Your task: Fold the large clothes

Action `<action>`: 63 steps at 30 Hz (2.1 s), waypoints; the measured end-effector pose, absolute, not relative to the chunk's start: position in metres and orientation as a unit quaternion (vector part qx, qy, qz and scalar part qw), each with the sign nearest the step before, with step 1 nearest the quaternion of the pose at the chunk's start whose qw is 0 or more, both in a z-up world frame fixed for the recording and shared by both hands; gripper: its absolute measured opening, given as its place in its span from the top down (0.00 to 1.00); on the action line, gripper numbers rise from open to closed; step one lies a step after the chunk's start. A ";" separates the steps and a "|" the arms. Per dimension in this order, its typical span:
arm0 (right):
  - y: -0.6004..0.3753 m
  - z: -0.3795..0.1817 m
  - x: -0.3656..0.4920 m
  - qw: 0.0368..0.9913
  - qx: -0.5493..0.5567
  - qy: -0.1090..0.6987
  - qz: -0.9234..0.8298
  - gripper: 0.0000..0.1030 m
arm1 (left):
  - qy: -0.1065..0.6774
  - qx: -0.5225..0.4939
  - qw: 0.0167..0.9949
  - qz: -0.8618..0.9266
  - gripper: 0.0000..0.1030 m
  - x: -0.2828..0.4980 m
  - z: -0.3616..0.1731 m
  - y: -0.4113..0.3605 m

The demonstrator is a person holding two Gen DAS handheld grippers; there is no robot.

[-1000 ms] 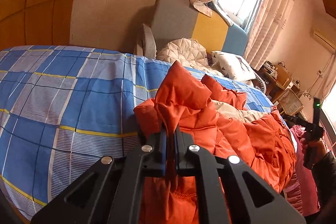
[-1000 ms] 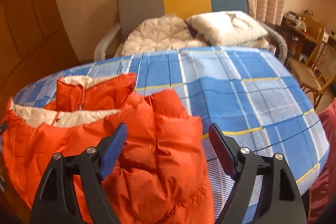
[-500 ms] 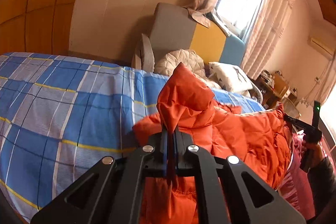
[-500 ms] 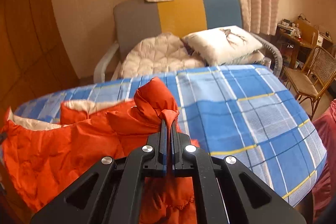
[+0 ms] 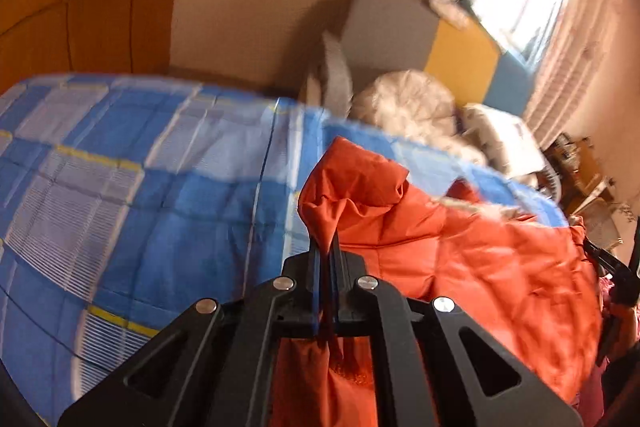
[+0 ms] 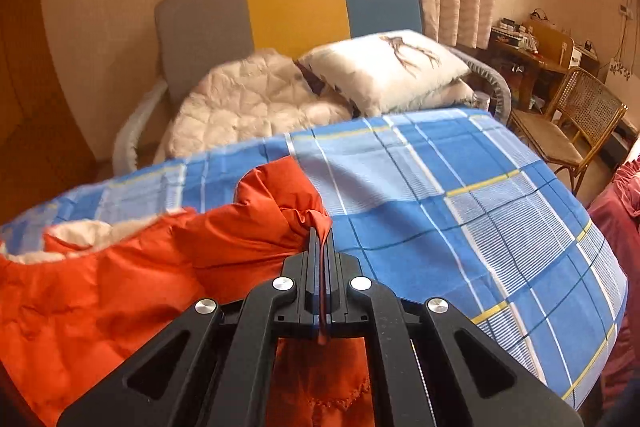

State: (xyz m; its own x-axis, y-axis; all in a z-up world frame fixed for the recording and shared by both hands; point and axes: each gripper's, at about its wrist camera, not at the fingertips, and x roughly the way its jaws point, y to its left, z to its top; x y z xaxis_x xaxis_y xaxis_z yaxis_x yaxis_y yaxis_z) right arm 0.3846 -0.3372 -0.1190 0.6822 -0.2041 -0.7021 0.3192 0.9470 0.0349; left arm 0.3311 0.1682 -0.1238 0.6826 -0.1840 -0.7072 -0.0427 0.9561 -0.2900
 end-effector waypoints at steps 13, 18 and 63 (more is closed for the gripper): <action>-0.344 -0.135 0.383 0.903 0.100 0.394 -0.138 0.37 | 0.363 -0.137 0.922 0.011 0.51 0.301 -0.106 0.171; -0.320 -0.106 0.352 0.918 0.111 0.372 -0.079 0.36 | 0.338 -0.121 0.929 -0.089 0.51 0.281 -0.076 0.137; -0.352 -0.165 0.193 0.861 0.268 0.426 -0.072 0.42 | 0.407 -0.312 0.845 -0.148 0.64 0.164 -0.192 0.191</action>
